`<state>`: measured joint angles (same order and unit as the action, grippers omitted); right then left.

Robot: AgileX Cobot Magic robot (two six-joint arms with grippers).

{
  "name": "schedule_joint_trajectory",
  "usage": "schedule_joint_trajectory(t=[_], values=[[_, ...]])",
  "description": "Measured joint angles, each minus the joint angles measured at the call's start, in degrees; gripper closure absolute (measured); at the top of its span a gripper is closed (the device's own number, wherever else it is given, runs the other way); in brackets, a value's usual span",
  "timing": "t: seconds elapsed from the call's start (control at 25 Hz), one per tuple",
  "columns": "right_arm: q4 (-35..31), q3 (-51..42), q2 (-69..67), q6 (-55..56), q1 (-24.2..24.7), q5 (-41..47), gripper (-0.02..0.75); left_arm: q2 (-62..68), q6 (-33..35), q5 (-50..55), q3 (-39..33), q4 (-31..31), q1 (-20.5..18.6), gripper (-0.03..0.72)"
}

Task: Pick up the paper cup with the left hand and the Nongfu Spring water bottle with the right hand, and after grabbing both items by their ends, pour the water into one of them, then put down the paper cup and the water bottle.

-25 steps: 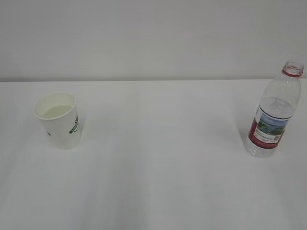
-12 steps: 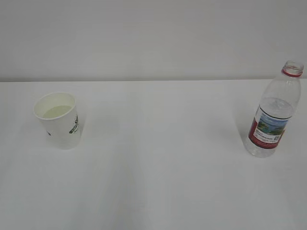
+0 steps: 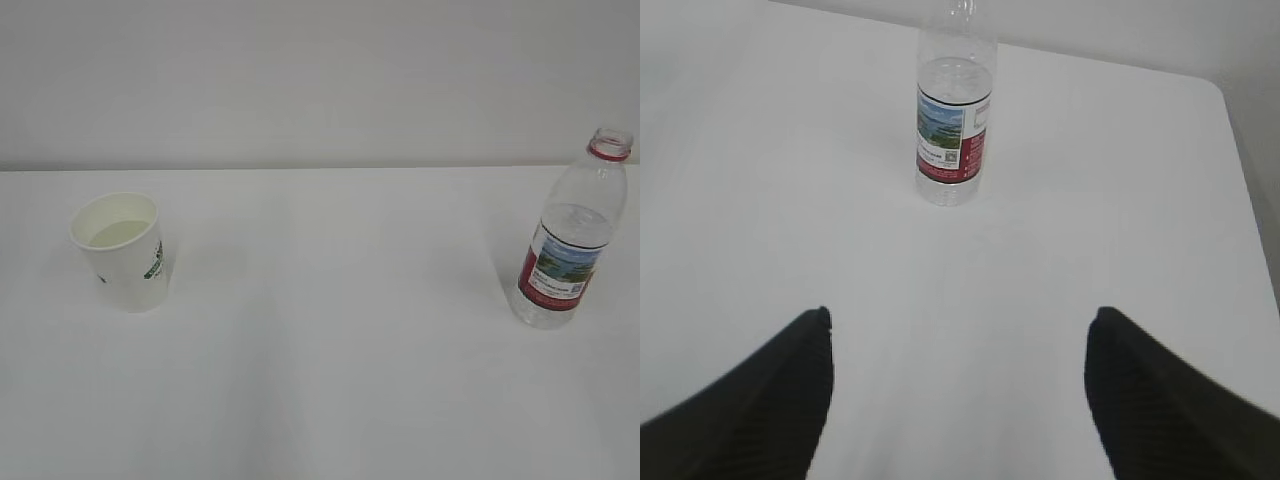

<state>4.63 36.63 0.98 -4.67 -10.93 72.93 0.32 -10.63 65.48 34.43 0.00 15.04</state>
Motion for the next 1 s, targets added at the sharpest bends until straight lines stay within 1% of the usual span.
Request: schedule_joint_trajectory(t=[0.16,0.36,0.6,1.0], values=[[0.0,0.27,0.0,0.0,0.0,0.1,0.146,-0.09,0.97,0.0,-0.46,0.0,0.0,0.214],[0.0,0.27,0.0,0.0,0.0,0.1,0.146,-0.09,1.32,0.0,-3.11,0.0,0.0,0.214],[0.0,0.27,0.0,0.4,0.0,-0.05,0.146,-0.09,1.42,-0.22,-3.31,1.1,0.0,0.216],[-0.47,-4.15,0.0,2.32,0.0,-3.78,0.146,-0.09,1.44,-0.22,-3.31,2.11,0.0,0.223]])
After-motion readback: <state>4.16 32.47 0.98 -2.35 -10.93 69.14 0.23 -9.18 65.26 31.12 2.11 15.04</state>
